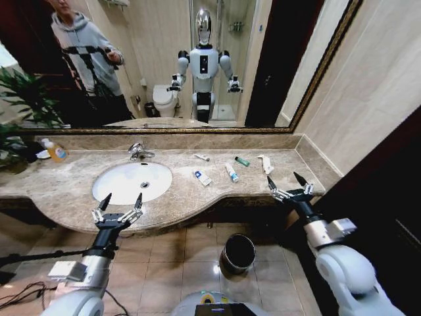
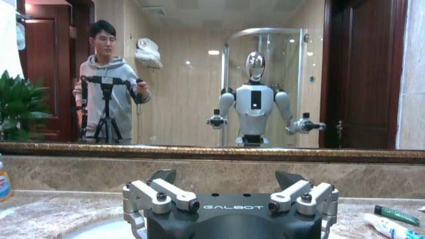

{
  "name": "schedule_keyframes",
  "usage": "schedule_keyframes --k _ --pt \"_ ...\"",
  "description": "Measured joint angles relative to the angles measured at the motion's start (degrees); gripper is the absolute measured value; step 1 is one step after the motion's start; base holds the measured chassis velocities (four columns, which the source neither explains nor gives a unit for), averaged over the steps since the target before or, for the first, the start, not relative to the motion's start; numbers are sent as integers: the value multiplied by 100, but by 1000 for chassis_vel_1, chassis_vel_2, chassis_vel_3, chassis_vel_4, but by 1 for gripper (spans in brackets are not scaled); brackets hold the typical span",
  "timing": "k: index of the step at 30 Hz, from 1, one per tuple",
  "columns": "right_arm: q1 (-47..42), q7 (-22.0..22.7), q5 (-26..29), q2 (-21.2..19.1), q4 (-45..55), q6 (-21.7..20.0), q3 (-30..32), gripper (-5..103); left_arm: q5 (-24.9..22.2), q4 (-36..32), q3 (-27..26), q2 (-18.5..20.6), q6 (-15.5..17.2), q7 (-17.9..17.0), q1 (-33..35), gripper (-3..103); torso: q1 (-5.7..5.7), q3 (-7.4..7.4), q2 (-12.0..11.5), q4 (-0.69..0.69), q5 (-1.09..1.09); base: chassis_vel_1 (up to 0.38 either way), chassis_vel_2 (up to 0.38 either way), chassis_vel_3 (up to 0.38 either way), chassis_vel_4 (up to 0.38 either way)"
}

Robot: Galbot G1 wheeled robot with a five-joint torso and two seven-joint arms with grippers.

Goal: Pick up the trash from the sink and place it in the trash bin.

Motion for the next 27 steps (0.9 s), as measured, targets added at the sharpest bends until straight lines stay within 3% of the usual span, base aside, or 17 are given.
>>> schedule_keyframes --k 6,12,19,27 --pt "927 107 259 -307 -1046 -240 -593 100 0 0 0 0 0 1 0 100 0 0 0 0 0 0 0 0 0" --pt "2239 530 -4 -435 -2289 -384 -1158 100 0 0 0 0 0 0 0 100 1 1 0 2 -2 0 0 0 0" --pt "3083 647 16 -359 -3375 -523 -1542 100 0 0 0 0 0 0 -1 100 1 1 -1 0 0 0 0 0 0" --pt "3999 524 -11 -126 -4411 -271 -1919 100 0 0 0 0 0 0 0 100 1 1 -1 1 -1 0 0 0 0"
